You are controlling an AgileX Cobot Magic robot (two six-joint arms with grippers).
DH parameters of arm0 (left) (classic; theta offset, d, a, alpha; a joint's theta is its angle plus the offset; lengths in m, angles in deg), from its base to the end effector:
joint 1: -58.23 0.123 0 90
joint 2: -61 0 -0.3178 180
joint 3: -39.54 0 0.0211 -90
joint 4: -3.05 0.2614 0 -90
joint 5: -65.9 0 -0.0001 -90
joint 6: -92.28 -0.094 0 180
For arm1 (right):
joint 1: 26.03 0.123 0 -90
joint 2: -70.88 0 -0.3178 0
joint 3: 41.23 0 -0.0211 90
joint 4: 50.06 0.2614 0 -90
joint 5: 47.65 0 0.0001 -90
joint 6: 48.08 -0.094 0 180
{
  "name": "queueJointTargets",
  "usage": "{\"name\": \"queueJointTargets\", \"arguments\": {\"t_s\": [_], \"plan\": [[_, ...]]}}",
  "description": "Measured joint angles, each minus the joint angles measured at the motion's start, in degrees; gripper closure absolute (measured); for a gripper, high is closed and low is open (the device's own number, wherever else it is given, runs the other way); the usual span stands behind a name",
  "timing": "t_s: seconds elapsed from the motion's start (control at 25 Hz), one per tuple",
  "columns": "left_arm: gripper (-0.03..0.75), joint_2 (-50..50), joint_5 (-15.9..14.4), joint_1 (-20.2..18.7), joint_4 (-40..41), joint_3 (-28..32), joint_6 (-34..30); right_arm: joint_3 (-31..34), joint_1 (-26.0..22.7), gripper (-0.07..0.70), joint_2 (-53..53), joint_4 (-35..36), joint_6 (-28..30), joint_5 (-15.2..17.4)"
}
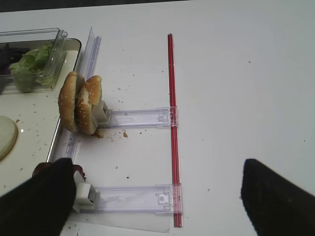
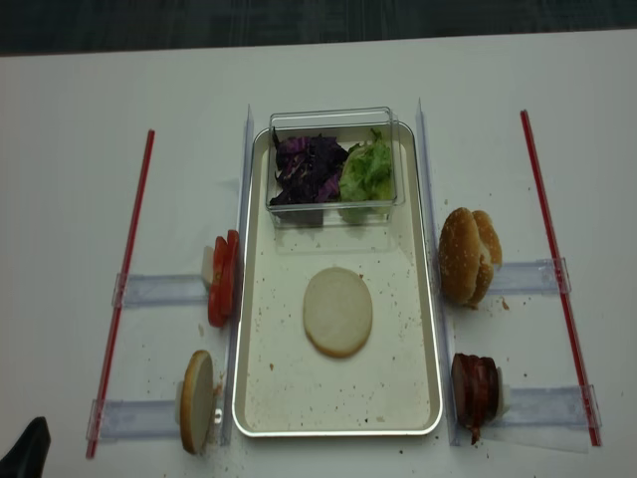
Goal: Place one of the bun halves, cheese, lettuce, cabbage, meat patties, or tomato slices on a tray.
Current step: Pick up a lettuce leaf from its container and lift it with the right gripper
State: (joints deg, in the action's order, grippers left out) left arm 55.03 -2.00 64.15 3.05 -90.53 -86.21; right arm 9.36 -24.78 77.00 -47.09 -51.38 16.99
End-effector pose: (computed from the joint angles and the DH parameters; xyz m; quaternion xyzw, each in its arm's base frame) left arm -0.0332 -0.0034 0.2677 -0.0572 0.8803 0.0181 0.4707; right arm -0.0290 0.0038 0.2691 0.0138 0.8715 0.0453 0.4882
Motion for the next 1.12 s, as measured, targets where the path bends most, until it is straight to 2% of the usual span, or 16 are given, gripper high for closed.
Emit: {"name": "queueJointTargets", "arguments": {"t_s": [0.96,1.12], "plan": [[0.15,0.0,0.0,0.0,0.0,0.0,0.0,0.0,0.0,-0.06,0.0,0.0,0.26,0.0],[0.15,0.0,0.0,0.0,0.0,0.0,0.0,0.0,0.0,-0.06,5.25,0.13,1.05,0.34]]}}
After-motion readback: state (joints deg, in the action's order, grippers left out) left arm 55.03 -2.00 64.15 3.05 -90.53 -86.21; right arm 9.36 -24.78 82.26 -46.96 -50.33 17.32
